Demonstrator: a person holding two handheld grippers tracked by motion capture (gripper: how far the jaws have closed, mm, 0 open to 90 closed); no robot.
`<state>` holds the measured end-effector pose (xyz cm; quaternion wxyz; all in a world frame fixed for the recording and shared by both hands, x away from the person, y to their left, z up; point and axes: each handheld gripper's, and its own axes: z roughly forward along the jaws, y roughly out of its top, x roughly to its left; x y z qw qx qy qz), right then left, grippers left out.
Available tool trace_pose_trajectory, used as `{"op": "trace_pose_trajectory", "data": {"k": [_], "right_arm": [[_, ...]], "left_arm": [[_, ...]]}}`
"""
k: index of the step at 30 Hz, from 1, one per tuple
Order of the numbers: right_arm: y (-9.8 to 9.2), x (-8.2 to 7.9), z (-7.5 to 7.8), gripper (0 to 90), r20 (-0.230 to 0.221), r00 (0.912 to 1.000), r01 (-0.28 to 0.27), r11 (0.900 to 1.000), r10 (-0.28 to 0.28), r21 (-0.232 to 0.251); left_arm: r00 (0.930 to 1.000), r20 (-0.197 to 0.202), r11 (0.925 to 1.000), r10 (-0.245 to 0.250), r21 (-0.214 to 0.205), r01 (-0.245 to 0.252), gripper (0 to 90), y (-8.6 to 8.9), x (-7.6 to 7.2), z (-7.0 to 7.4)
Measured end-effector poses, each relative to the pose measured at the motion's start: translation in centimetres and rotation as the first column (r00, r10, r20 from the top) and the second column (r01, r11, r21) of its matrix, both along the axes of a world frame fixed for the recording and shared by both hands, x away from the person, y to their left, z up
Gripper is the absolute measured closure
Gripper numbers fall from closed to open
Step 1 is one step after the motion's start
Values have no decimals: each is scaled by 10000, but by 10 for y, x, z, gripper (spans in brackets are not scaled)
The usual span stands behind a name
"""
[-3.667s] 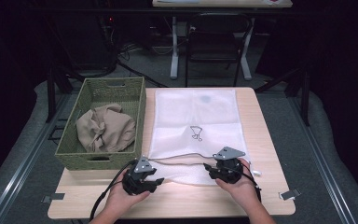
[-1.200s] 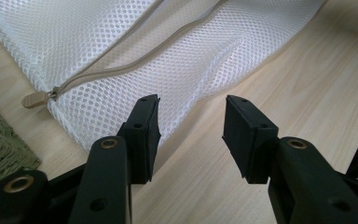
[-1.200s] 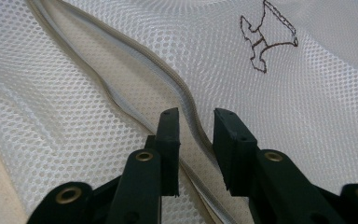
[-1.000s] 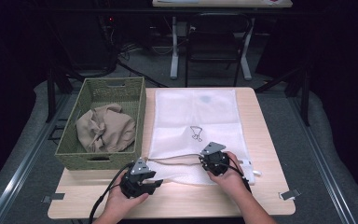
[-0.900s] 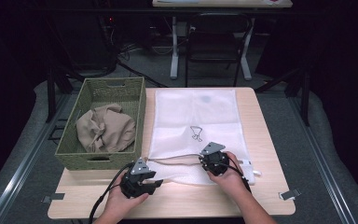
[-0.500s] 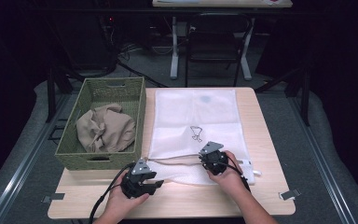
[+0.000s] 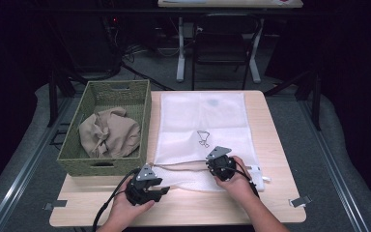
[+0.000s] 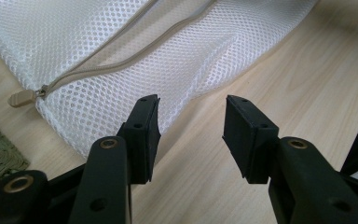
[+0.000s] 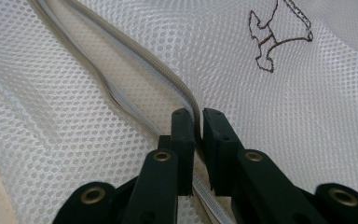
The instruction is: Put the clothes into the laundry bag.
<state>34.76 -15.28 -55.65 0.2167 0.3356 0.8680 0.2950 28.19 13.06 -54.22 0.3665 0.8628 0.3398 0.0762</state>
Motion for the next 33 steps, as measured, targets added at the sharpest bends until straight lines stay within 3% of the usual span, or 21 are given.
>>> {"op": "trace_pose_trajectory", "data": {"k": [5, 15, 33], "right_arm": [[1, 1, 0, 824, -18, 10000, 52, 10000, -52, 17], [9, 3, 2, 866, 26, 9999, -138, 9992, 139, -388], [6, 6, 20, 874, -208, 9996, -215, 9992, 208, -331]], "left_arm": [[10000, -14, 10000, -7, -21, 7, 551, 0, 0, 0], [10000, -87, 10000, 23, -78, -24, 554, 1, 0, 0], [9999, -62, 9999, -104, -27, 104, 566, 0, 0, 0]]}}
